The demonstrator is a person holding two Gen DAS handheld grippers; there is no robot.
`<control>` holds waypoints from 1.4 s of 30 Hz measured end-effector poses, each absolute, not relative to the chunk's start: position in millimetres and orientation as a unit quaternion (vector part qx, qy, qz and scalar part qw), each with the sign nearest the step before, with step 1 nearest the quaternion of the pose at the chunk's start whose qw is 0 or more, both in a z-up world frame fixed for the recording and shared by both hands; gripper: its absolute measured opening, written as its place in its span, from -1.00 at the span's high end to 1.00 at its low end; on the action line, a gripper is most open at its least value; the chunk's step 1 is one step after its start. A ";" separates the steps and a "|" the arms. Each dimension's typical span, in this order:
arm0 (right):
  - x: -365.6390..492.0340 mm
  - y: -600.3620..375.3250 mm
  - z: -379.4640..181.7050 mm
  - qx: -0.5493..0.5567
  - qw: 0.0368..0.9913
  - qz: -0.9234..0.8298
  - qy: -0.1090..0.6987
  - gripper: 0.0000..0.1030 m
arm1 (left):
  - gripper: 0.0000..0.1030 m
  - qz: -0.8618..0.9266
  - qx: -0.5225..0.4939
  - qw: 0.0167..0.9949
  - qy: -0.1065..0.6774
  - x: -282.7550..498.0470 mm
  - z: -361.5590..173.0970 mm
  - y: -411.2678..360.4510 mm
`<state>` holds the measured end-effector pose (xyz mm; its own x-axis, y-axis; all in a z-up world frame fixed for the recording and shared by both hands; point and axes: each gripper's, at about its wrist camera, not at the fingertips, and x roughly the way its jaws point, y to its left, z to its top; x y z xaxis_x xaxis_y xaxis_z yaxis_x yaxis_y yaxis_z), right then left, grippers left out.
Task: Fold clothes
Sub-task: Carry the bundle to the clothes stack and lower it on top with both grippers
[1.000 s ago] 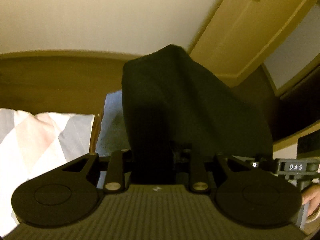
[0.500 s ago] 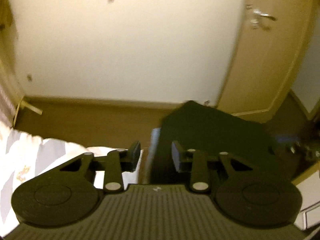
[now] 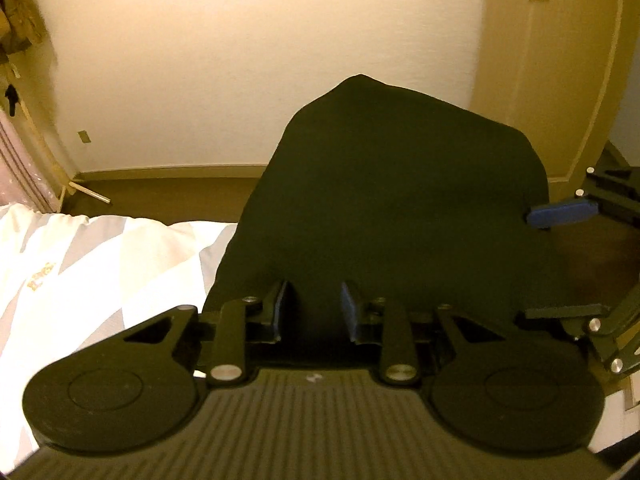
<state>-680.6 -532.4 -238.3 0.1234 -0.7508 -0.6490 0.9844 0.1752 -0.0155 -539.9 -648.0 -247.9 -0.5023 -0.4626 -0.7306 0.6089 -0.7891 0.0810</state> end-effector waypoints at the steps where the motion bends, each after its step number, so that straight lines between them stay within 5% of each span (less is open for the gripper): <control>1: -682.4 -532.6 -229.2 0.222 0.718 -0.602 0.269 -0.44 | 0.48 -0.861 0.387 0.316 0.095 -539.0 -244.8 -645.1; 3: -702.4 -518.1 -213.1 0.223 0.723 -0.610 0.237 -0.40 | 0.50 -0.859 0.386 0.323 0.096 -544.2 -241.1 -662.2; 6: -720.2 -515.6 -201.1 0.201 0.722 -0.628 0.207 -0.66 | 0.51 -0.853 0.391 0.331 0.097 -548.4 -242.0 -659.9; 20: -743.5 -527.6 -247.5 0.221 0.724 -0.602 0.252 -0.82 | 0.48 -0.826 0.390 0.389 0.121 -562.6 -251.9 -657.0; 25: -746.5 -530.1 -228.0 0.220 0.715 -0.619 0.240 -0.80 | 0.20 -0.815 0.382 0.418 0.122 -559.0 -227.8 -640.1; 33: -740.2 -480.1 -184.6 0.254 0.681 -0.662 0.184 -0.83 | 0.08 -0.785 0.367 0.470 0.172 -535.1 -181.2 -600.6; 36: -727.1 -452.9 -173.3 0.270 0.659 -0.681 0.171 -0.87 | -0.20 -0.786 0.353 0.472 0.185 -521.9 -162.4 -576.5; 42: -683.9 -387.8 -159.9 0.300 0.609 -0.720 0.146 -0.90 | -0.25 -0.795 0.346 0.469 0.167 -486.6 -130.2 -519.1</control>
